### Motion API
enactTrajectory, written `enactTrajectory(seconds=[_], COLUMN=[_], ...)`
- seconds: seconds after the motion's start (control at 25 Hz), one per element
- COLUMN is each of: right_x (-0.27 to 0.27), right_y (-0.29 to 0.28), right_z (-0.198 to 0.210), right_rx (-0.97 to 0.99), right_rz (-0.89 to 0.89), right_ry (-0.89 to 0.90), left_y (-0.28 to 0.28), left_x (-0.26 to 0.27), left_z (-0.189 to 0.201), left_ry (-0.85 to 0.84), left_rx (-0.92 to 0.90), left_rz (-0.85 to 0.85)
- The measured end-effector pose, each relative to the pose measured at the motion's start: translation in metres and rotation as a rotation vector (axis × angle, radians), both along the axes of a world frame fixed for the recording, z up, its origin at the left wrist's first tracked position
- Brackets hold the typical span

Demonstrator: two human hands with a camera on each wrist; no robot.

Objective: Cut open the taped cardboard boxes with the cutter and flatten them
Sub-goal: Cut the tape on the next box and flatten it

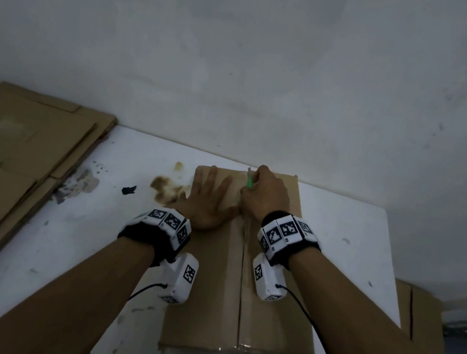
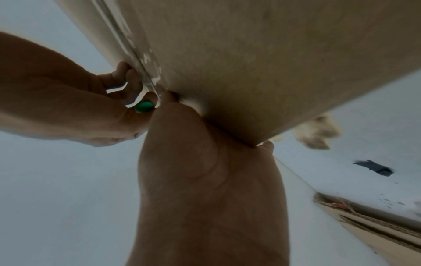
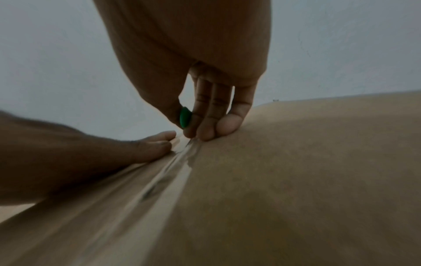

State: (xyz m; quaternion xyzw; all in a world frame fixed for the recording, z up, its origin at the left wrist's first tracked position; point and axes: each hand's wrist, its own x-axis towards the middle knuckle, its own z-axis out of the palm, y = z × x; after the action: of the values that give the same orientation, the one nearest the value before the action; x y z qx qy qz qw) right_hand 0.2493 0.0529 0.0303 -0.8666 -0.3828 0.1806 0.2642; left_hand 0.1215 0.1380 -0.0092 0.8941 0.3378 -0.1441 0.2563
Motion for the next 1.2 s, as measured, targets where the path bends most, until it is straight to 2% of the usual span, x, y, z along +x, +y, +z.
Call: enactTrajectory(seconds=[0.2,0.4,0.56,0.68,0.96,1.2], right_x=[-0.003,-0.004,-0.013,-0.024,-0.039,-0.06], right_y=[0.002,-0.008,-0.026,-0.037,-0.076,-0.117], right_z=[-0.006,-0.006,-0.004,-0.003,0.001,0.004], right_rx=[0.041,-0.005,-0.039,-0.033,-0.003,-0.026], right_rz=[-0.018,-0.009,0.033,0.068,0.008,0.074], right_ry=[0.014,0.045,0.048,0.07,0.167,0.205], left_y=[0.004,0.013,0.008,0.012,0.005,0.001], left_x=[0.004,0.006,0.008,0.008,0.008,0.007], left_z=[-0.001,-0.015,-0.006,-0.009,-0.001,0.006], left_ry=[0.015,0.044,0.059,0.064,0.048,0.069], left_rx=[0.018,0.059,0.015,0.052,0.09,0.027], left_rz=[-0.011,-0.041,0.003,-0.031,-0.012,0.024])
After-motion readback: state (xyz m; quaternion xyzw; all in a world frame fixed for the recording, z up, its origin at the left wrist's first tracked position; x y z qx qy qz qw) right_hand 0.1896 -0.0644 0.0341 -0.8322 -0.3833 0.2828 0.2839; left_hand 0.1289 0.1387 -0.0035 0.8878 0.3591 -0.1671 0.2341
